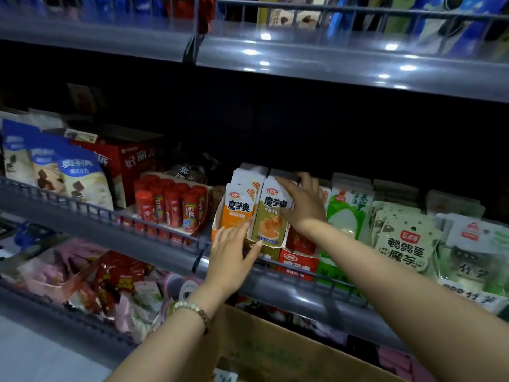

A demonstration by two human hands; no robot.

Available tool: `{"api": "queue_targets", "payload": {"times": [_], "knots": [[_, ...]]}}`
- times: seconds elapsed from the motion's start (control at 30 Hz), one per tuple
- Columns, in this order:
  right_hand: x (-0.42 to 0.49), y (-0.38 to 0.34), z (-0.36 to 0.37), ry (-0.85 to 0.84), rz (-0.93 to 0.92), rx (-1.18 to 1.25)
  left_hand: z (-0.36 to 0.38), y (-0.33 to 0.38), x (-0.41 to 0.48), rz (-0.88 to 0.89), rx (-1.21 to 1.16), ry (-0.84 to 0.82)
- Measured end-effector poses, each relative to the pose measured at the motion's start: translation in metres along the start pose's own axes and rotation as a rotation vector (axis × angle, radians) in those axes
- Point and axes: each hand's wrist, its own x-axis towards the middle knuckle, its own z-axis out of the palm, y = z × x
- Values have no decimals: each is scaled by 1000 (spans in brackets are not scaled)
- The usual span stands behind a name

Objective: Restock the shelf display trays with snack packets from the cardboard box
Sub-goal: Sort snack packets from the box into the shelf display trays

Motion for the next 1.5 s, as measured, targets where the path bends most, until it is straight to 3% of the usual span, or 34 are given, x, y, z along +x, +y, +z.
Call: {"api": "queue_targets", "payload": {"times": [0.2,0.4,0.57,0.7,0.87,1.03,1.17,1.33,1.5], "knots": [[-21,1,-20,-93,14,100,-9,5,-5,22,25,-60],[-101,3,-59,-160,-19,283,-26,18,-43,94,-6,-89],[-195,12,-73,-224,-8,529,-21,15,-109,122,5,-238],[-265,34,-49,-248,114,657,0,3,-158,89,23,-356],[-335,65,-3,-497,404,722,38,-11,-201,-20,64,-688],[-380,95,44,-740,844,714,80,-25,-227,-107,145,-1069],[-398,90,71,-975,854,606,103,-28,-235,-115,260,-1353],[-412,79,111,-753,1065,809,127,-41,-238,-84,222,-1401],[-413,103,135,-456,1159,719,153,-55,-252,-138,150,-1380]]}}
